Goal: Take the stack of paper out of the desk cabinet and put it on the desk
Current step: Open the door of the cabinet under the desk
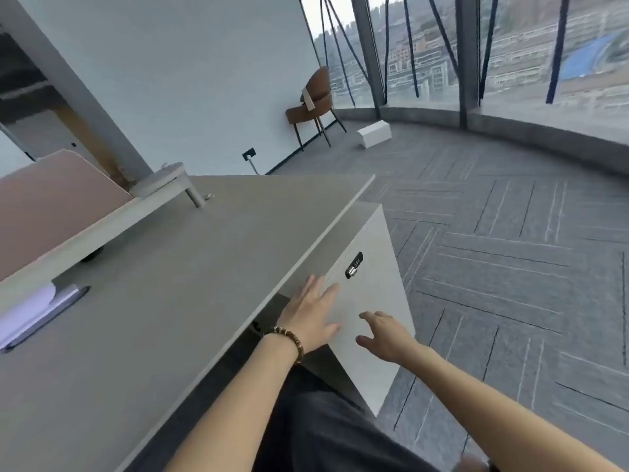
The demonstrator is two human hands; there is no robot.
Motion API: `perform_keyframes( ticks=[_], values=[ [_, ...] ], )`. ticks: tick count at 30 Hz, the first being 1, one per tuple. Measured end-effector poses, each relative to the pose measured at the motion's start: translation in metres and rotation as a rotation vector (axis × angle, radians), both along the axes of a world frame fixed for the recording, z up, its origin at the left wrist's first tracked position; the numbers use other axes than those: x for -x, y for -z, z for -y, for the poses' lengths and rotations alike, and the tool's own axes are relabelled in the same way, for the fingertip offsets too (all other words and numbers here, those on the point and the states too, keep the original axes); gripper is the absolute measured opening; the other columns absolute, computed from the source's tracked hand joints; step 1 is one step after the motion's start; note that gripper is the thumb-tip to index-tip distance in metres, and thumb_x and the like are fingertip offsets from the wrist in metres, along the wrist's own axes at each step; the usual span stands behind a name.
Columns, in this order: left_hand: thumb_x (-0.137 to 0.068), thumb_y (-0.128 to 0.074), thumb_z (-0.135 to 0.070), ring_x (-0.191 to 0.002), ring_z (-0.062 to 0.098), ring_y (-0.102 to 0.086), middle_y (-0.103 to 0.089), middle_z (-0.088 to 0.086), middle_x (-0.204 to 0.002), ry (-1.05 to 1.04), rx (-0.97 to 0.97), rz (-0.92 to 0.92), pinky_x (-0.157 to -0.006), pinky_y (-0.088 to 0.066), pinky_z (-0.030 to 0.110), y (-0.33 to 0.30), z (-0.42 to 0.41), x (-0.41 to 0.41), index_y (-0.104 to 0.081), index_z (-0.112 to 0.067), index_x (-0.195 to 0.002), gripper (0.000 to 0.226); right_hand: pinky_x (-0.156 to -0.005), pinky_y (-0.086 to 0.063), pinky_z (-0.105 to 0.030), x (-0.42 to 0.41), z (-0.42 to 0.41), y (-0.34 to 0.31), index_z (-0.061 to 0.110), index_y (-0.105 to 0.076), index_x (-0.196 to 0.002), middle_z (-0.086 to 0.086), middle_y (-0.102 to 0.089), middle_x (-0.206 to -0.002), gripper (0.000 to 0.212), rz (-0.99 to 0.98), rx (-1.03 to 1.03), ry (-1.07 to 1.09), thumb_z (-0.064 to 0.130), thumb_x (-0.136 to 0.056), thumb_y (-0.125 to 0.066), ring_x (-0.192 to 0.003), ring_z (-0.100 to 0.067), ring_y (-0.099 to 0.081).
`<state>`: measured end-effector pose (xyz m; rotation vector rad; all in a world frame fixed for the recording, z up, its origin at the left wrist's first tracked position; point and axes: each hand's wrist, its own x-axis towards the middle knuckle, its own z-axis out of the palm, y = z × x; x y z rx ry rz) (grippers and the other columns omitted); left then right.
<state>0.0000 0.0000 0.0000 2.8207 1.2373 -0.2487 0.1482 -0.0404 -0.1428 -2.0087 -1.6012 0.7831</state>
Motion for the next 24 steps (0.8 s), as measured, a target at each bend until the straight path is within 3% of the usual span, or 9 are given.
perform_keyframes(
  ticks=[3, 6, 13, 18, 22, 24],
  values=[
    [-0.093, -0.061, -0.038, -0.153, 0.030, 0.019, 0.013, 0.013, -0.167, 0.044, -0.095, -0.104, -0.124, 0.000, 0.045, 0.021, -0.021, -0.001, -0.011, -0.024, -0.159, 0.084, -0.107, -0.040, -0.039, 0.010, -0.006, 0.030, 0.011, -0.036, -0.149, -0.014, -0.049, -0.147, 0.071, -0.109, 0.093, 0.036, 0.043, -0.090, -0.060, -0.135, -0.030, -0.046],
    [-0.090, -0.064, -0.039, -0.151, 0.035, 0.024, 0.022, 0.017, -0.164, 0.091, -0.175, -0.158, -0.125, 0.003, 0.051, 0.036, -0.043, -0.002, 0.002, -0.028, -0.159, 0.096, -0.107, -0.041, -0.037, 0.022, -0.012, 0.060, 0.009, -0.032, -0.151, -0.015, -0.049, -0.147, 0.080, -0.195, 0.172, 0.062, 0.044, -0.086, -0.064, -0.135, -0.030, -0.046],
    [-0.086, -0.070, -0.036, -0.152, 0.041, 0.014, 0.019, 0.021, -0.164, 0.127, -0.287, -0.177, -0.125, 0.001, 0.052, 0.057, -0.067, -0.006, 0.008, -0.033, -0.158, 0.106, -0.108, -0.038, -0.037, 0.043, -0.034, 0.095, 0.016, -0.011, -0.157, -0.013, -0.033, -0.156, 0.104, -0.375, 0.071, 0.207, 0.045, -0.078, -0.073, -0.139, -0.031, -0.041],
    [-0.087, -0.072, -0.028, -0.153, 0.039, 0.013, 0.017, 0.019, -0.165, 0.121, -0.342, -0.179, -0.125, 0.003, 0.047, 0.064, -0.068, -0.006, 0.003, -0.028, -0.159, 0.104, -0.113, -0.034, -0.035, 0.066, -0.051, 0.100, 0.018, 0.000, -0.157, -0.010, -0.020, -0.157, 0.125, -0.527, -0.007, 0.315, 0.048, -0.067, -0.081, -0.144, -0.028, -0.030],
    [-0.084, -0.075, -0.032, -0.153, 0.037, 0.012, 0.015, 0.018, -0.166, 0.110, -0.338, -0.183, -0.125, 0.002, 0.046, 0.064, -0.069, -0.006, 0.006, -0.022, -0.159, 0.111, -0.123, -0.018, -0.037, 0.074, -0.059, 0.096, 0.011, 0.001, -0.155, -0.016, -0.014, -0.160, 0.134, -0.463, -0.086, 0.390, 0.050, -0.059, -0.085, -0.150, -0.029, -0.013],
    [-0.084, -0.074, -0.033, -0.153, 0.036, 0.013, 0.017, 0.017, -0.166, 0.096, -0.332, -0.195, -0.126, 0.001, 0.046, 0.064, -0.068, -0.007, 0.009, -0.021, -0.159, 0.112, -0.124, -0.020, -0.042, 0.073, -0.060, 0.092, 0.008, -0.001, -0.154, -0.021, -0.013, -0.161, 0.133, -0.406, -0.101, 0.387, 0.057, -0.060, -0.081, -0.152, -0.031, -0.010]
  ],
)
